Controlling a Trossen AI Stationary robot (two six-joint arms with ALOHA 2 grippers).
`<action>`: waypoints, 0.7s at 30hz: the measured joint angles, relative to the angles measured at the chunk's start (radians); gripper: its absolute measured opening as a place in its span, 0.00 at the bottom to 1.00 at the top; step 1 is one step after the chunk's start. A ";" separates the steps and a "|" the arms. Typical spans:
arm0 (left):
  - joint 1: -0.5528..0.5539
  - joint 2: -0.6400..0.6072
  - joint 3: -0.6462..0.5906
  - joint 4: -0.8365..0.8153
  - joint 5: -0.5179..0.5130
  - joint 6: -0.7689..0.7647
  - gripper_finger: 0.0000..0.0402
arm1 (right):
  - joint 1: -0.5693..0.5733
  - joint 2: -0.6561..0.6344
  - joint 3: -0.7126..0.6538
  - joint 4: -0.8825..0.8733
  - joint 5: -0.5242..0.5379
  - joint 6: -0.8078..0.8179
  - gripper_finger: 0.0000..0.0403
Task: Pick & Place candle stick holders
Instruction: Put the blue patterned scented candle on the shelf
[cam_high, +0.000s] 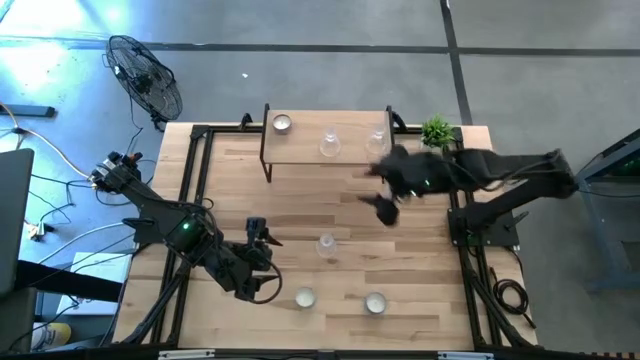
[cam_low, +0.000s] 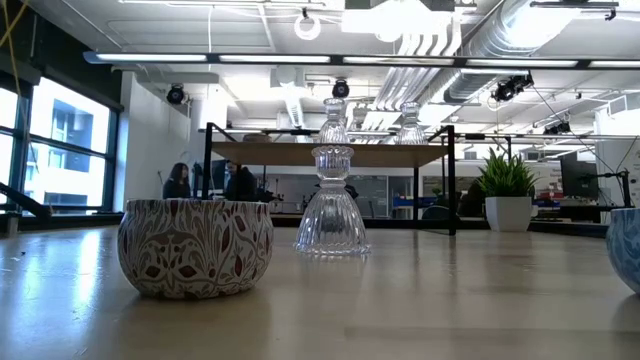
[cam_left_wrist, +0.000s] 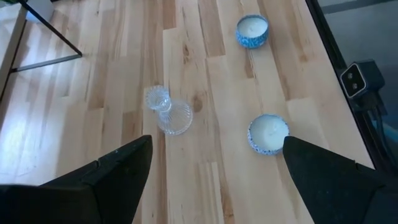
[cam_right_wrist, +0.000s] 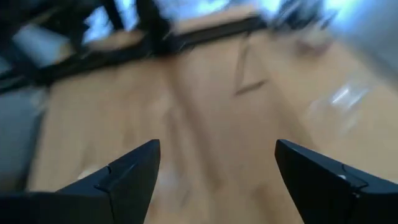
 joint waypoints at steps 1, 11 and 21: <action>0.000 0.000 0.000 0.000 0.000 -0.006 0.88 | 0.036 -0.004 0.000 -0.041 -0.009 0.031 0.77; 0.000 0.000 0.000 0.050 -0.028 -0.028 0.88 | 0.360 0.002 -0.116 -0.082 0.045 0.382 0.77; 0.000 0.000 0.000 0.056 -0.110 -0.027 0.88 | 0.553 0.003 -0.520 0.404 0.007 0.494 0.77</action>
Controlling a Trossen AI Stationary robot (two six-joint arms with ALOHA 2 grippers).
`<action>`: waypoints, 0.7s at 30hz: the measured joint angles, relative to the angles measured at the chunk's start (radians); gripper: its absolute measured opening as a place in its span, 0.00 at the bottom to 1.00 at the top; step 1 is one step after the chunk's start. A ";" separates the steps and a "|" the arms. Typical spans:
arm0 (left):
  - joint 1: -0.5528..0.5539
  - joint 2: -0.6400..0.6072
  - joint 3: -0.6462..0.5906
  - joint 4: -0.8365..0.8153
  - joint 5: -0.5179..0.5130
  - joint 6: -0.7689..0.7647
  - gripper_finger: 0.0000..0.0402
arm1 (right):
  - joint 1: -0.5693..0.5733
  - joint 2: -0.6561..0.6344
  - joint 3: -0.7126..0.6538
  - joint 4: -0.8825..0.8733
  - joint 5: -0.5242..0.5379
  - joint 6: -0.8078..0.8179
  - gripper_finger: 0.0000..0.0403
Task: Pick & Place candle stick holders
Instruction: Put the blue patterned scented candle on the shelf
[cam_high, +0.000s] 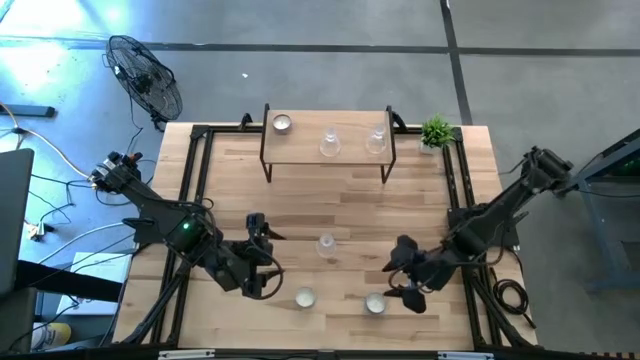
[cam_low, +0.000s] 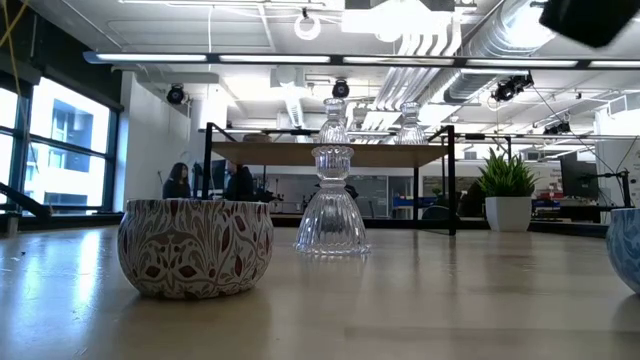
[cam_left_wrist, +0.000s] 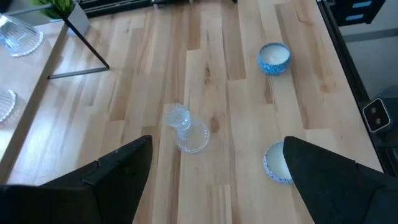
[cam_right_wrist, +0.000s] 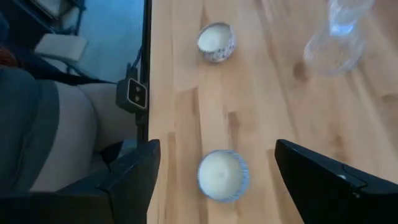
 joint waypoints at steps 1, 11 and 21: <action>0.000 0.000 0.000 0.004 -0.004 0.000 0.88 | 0.011 0.000 -0.035 0.041 0.001 0.009 0.77; 0.011 0.003 -0.060 0.239 -0.045 0.161 0.88 | 0.087 0.000 -0.293 0.255 0.035 0.014 0.77; 0.107 0.015 -0.082 0.415 0.038 0.156 0.88 | 0.139 0.068 -0.356 0.335 0.135 -0.114 0.75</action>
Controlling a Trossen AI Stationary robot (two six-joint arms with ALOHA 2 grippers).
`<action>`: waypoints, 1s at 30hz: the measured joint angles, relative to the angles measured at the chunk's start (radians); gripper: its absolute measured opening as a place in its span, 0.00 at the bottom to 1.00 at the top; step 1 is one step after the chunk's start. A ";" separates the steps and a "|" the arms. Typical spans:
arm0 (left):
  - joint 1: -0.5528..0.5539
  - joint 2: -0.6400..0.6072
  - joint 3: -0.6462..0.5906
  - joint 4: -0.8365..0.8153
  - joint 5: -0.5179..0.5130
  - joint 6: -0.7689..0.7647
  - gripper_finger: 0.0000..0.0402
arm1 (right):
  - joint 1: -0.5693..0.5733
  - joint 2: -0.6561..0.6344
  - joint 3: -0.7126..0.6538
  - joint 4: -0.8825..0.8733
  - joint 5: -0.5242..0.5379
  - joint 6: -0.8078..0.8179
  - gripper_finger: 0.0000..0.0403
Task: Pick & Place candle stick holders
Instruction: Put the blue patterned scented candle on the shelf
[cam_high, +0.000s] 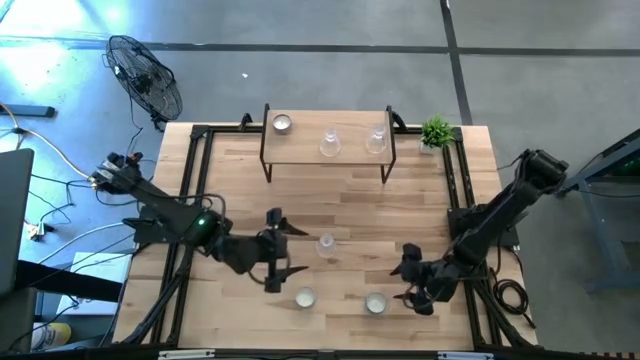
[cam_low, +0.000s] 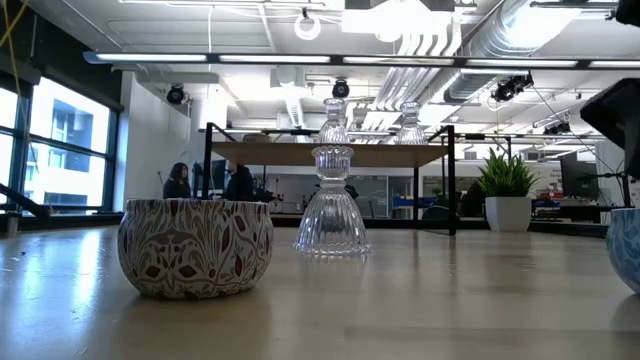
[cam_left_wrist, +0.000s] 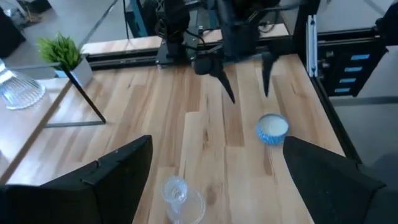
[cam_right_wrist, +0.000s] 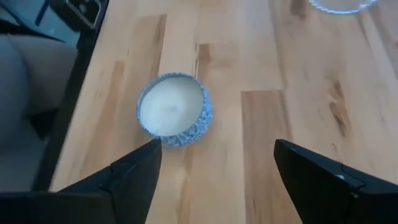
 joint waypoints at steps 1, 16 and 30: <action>0.007 0.004 0.000 0.009 0.012 -0.001 0.88 | 0.004 0.026 -0.001 0.025 0.000 -0.020 0.74; 0.043 0.134 0.000 0.207 0.132 0.001 0.88 | 0.032 0.208 -0.001 0.164 -0.040 -0.065 0.66; 0.043 0.141 0.000 0.272 0.130 0.000 0.88 | 0.035 0.256 -0.001 0.248 -0.061 -0.024 0.65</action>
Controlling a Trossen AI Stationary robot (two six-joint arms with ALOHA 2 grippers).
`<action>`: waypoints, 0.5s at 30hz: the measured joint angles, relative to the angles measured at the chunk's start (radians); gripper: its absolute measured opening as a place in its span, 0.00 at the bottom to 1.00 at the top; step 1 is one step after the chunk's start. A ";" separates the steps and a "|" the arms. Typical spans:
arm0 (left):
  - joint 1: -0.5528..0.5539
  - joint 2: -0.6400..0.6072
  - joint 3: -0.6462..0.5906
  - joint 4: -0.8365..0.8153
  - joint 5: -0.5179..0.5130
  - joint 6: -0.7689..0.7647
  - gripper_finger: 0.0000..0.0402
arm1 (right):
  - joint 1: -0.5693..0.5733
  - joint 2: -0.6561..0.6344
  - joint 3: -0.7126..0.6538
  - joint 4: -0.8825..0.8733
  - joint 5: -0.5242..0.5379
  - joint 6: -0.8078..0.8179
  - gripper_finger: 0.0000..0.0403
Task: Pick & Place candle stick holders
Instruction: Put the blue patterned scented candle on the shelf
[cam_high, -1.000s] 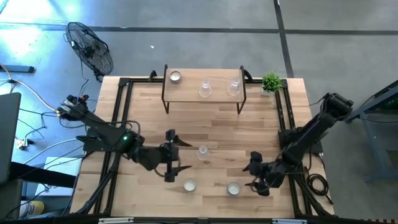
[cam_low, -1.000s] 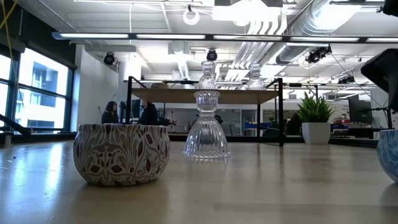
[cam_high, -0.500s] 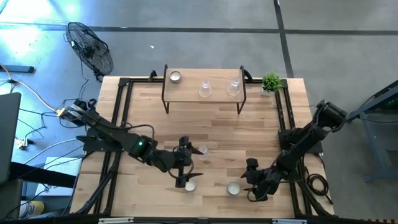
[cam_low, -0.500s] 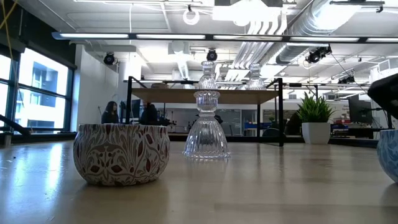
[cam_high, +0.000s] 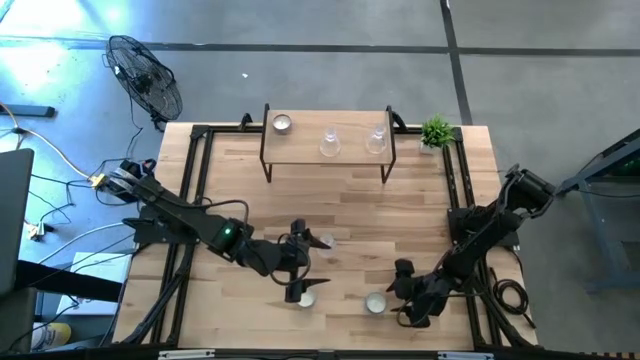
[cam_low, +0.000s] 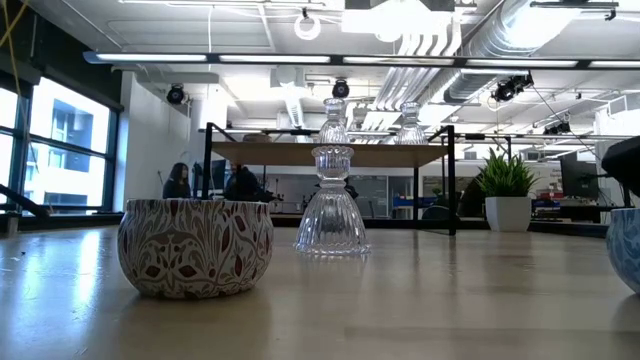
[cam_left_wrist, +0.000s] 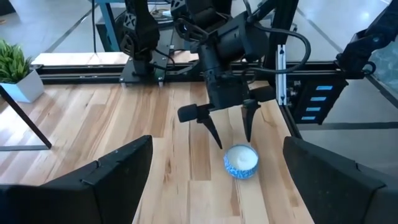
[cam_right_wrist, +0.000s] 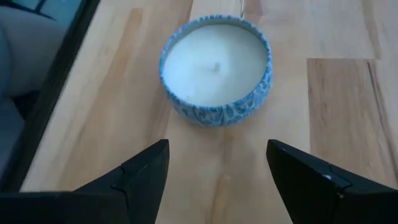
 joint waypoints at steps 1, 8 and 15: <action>0.000 0.000 0.000 0.000 0.000 0.000 0.88 | 0.000 0.000 0.000 0.004 0.007 0.021 0.65; 0.000 0.000 0.000 0.000 0.000 0.000 0.88 | 0.000 0.000 0.000 0.002 0.036 0.056 0.67; 0.000 0.000 0.000 -0.001 -0.001 0.002 0.88 | 0.000 0.000 0.000 0.001 0.067 0.040 0.68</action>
